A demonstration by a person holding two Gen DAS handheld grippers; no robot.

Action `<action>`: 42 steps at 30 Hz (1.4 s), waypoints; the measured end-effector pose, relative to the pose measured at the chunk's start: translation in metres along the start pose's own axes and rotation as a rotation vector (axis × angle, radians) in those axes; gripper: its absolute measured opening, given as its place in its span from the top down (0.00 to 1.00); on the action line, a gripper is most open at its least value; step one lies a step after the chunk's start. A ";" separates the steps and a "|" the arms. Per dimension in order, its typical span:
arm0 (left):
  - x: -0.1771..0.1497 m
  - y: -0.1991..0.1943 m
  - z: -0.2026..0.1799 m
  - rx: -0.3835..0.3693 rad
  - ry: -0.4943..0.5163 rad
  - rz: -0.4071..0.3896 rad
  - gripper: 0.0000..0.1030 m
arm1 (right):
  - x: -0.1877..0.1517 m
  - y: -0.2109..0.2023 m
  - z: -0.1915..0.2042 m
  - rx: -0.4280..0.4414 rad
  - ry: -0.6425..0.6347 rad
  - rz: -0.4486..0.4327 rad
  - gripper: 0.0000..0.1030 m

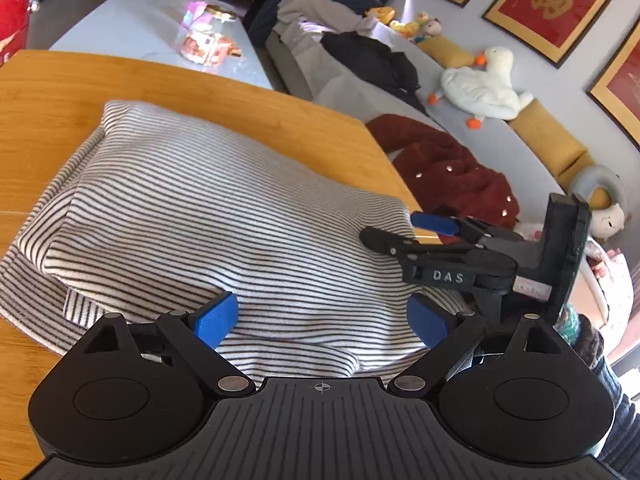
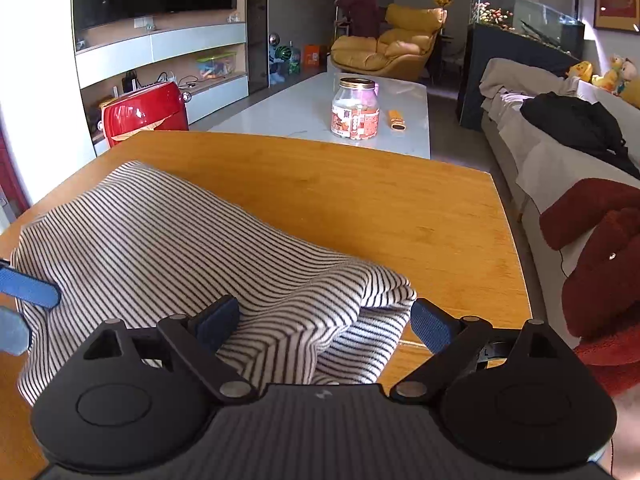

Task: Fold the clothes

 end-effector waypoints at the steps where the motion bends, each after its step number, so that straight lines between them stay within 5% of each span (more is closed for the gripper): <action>1: 0.002 0.000 0.004 -0.017 -0.017 -0.007 0.08 | -0.004 -0.003 -0.001 0.009 0.020 0.005 0.08; 8: 0.022 0.007 0.015 0.007 -0.007 -0.029 0.08 | -0.042 -0.032 0.015 0.110 0.104 0.063 0.03; 14: 0.039 0.013 0.024 0.041 0.013 -0.046 0.08 | -0.032 -0.063 0.036 0.138 0.027 -0.021 0.03; 18: 0.042 0.008 0.021 0.073 0.061 -0.056 0.05 | -0.013 -0.073 0.020 0.104 0.059 -0.092 0.00; 24: 0.010 -0.006 -0.008 0.060 0.091 -0.013 0.05 | -0.005 -0.034 -0.008 -0.062 -0.025 -0.093 0.00; 33: -0.001 0.003 0.003 0.147 0.145 0.006 0.05 | -0.029 -0.030 -0.016 -0.070 0.017 -0.029 0.00; 42: 0.010 0.008 0.024 0.224 0.179 0.007 0.05 | -0.054 -0.088 0.021 0.073 -0.007 -0.010 0.00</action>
Point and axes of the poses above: each gripper's, at about its wrist camera, not at the fingertips, and y roughly the way its jaws point, z to its left, x to its top, the point moved 10 cm from there along y, roughly the way its jaws point, and after that the axes turned 9 degrees about y, right-handed, at the moved point
